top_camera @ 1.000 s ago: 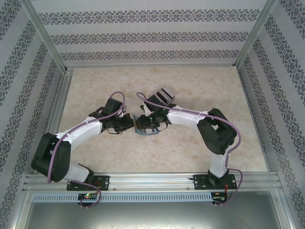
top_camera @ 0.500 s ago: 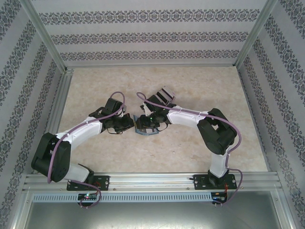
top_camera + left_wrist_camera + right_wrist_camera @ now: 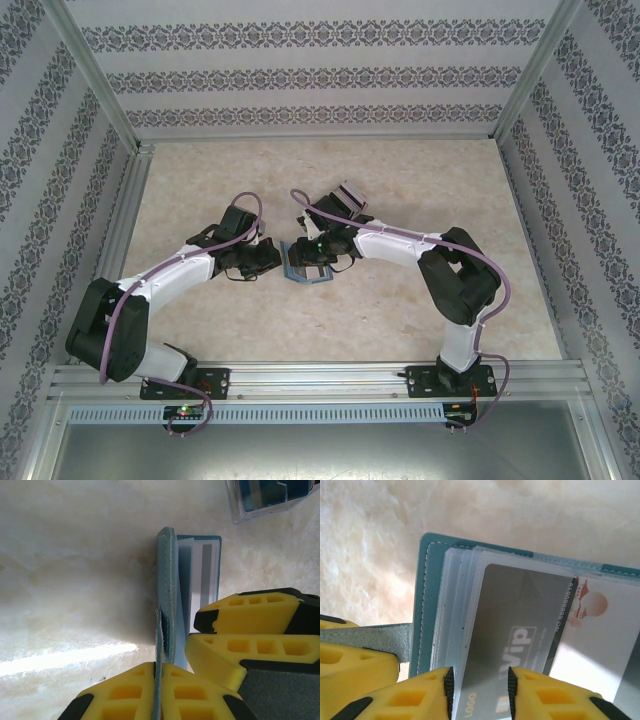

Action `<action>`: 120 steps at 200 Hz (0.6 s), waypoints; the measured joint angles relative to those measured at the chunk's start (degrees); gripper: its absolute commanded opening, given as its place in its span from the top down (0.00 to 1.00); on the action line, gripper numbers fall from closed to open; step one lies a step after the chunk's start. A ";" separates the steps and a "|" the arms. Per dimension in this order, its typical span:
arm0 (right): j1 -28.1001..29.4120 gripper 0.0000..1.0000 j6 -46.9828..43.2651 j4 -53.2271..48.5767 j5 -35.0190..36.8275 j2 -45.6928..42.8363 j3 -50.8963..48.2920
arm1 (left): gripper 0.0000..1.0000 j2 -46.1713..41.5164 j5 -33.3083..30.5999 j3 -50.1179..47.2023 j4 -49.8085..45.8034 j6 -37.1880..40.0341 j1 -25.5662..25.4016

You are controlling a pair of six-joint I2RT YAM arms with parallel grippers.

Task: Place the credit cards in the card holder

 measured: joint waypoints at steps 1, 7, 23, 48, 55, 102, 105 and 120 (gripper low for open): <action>0.00 0.63 0.00 0.00 0.00 0.00 0.00 | 1.00 0.00 0.00 0.00 0.00 0.00 0.00; 0.00 0.63 0.00 0.00 0.00 0.00 0.00 | 1.00 0.00 0.00 0.00 0.00 0.00 0.00; 0.00 0.62 0.00 0.00 0.00 0.00 -0.02 | 1.00 0.00 0.00 0.00 0.00 0.00 0.00; 0.00 0.62 0.00 0.00 0.02 0.00 -0.02 | 1.00 0.00 -0.15 0.00 -0.02 0.00 0.00; 0.00 0.61 -0.02 -0.02 0.02 0.00 -0.02 | 1.00 0.00 -0.17 0.00 -0.04 0.00 0.00; -0.26 0.59 -0.07 -0.11 0.11 0.00 -0.02 | 1.00 0.00 -0.17 0.00 -0.04 0.00 0.00; -0.35 0.58 -0.07 -0.11 0.11 0.00 -0.02 | 1.00 0.00 -0.17 0.00 -0.04 0.00 0.00; -0.37 0.58 -0.07 -0.28 0.11 0.00 -0.02 | 1.00 0.00 -0.17 0.00 -0.04 0.00 0.00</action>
